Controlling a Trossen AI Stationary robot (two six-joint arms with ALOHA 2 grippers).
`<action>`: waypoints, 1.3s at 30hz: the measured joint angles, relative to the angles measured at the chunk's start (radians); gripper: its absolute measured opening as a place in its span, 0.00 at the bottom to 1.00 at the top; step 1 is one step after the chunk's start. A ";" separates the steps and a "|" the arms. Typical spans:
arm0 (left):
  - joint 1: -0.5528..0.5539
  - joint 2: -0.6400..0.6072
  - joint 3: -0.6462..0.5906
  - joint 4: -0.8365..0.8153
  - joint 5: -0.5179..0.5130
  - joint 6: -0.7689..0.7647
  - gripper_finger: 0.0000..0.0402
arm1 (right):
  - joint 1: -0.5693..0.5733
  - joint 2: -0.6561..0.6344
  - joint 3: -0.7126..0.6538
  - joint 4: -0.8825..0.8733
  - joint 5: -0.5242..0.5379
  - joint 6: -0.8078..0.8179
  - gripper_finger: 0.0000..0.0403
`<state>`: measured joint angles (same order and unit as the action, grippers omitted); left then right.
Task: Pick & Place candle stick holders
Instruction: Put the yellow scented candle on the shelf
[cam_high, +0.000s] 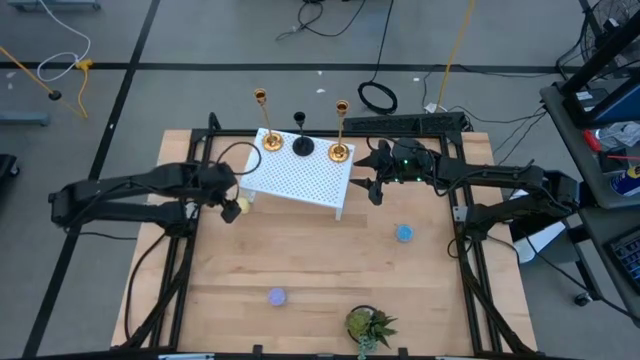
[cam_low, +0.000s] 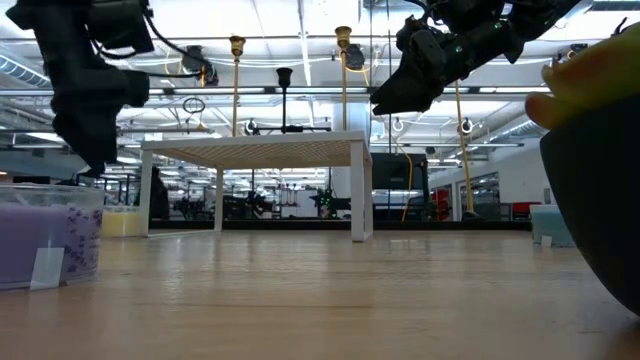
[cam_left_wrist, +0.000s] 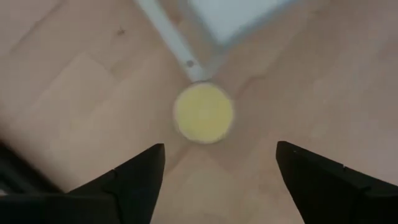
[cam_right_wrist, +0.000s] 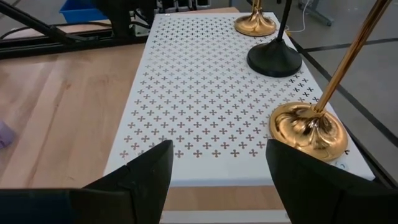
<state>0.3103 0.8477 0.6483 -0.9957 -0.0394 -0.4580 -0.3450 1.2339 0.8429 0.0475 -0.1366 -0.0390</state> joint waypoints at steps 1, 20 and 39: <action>0.000 0.017 0.000 0.004 -0.017 -0.004 0.79 | 0.000 0.000 0.000 0.000 0.000 -0.005 0.63; -0.048 0.131 0.000 0.028 0.024 -0.132 0.73 | 0.000 0.000 0.000 -0.015 0.000 0.000 0.63; -0.466 0.053 -0.209 0.162 -0.335 -0.653 0.73 | 0.000 0.000 0.000 -0.015 0.000 0.027 0.63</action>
<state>-0.1560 0.9009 0.4398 -0.8333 -0.3745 -1.1110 -0.3447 1.2339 0.8425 0.0326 -0.1368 -0.0120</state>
